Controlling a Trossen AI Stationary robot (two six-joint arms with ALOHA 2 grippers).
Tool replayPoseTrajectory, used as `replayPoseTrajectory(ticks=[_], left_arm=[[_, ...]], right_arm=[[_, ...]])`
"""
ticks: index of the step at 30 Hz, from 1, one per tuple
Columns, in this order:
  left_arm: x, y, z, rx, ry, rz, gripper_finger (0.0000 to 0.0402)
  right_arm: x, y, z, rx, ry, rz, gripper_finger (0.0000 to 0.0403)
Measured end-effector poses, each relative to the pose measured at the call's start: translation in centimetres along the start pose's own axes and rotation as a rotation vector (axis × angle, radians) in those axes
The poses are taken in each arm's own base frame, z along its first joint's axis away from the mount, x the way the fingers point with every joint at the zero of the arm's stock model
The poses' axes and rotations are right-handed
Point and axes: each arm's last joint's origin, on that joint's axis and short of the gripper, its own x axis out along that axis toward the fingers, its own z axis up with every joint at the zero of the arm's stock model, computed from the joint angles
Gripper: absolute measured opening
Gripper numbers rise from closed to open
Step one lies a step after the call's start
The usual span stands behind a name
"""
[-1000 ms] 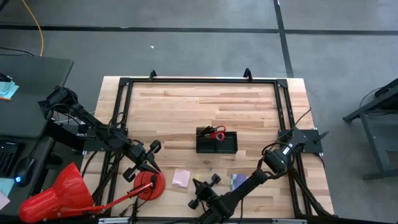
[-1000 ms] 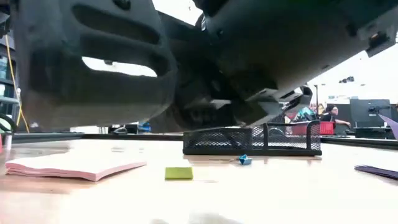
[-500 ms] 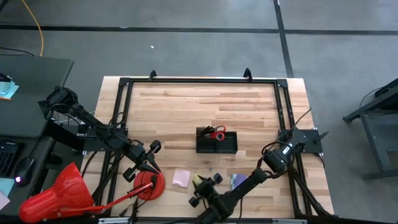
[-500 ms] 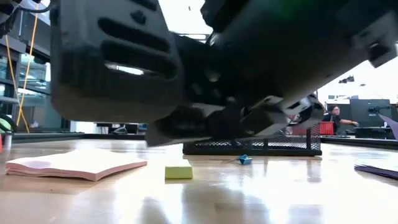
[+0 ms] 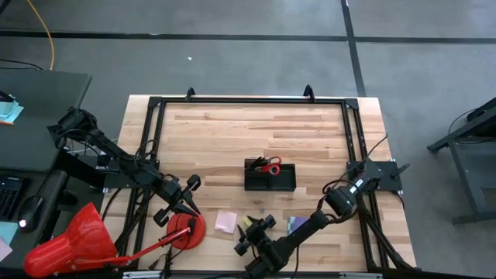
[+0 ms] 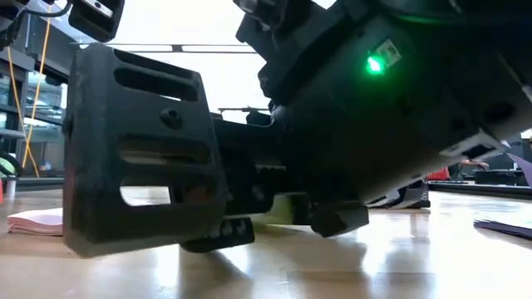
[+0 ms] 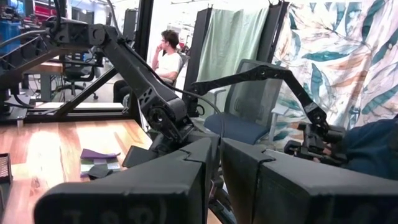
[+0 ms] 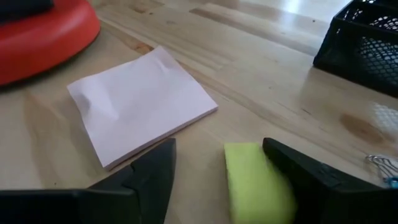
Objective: Pick and place office supplies into organizer
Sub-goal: Put the yellow eraser into the black desk organizer
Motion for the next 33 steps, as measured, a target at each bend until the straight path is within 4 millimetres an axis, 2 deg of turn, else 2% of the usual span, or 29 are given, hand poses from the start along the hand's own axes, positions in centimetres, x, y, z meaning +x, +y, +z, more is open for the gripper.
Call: replayPoseTrajectory(ticks=[9, 12, 16, 20, 28, 33], left_arm=[[0.0, 0.0, 0.0, 0.000, 0.001, 0.000, 0.0028], [0.0, 0.0, 0.0, 0.000, 0.001, 0.000, 0.0028], [0.0, 0.0, 0.0, 0.000, 0.001, 0.000, 0.0028], [0.0, 0.0, 0.0, 0.000, 0.001, 0.000, 0.0028], [0.0, 0.0, 0.0, 0.000, 0.002, 0.000, 0.0028], [0.0, 0.0, -0.1, 0.000, 0.005, 0.001, 0.0028]], right_arm=[[0.3, 0.1, -0.7, 0.003, -0.036, -0.002, 0.0212], [0.3, 0.1, -0.8, 0.006, -0.036, 0.001, 0.0194], [0.4, 0.1, -0.8, 0.008, -0.033, 0.001, 0.0134], [0.4, 0.1, -0.9, 0.001, -0.034, 0.001, 0.0039], [0.0, 0.5, -0.6, -0.001, -0.070, 0.006, 0.0035], [-0.8, 1.8, 0.9, -0.054, -0.107, 0.019, 0.0035]])
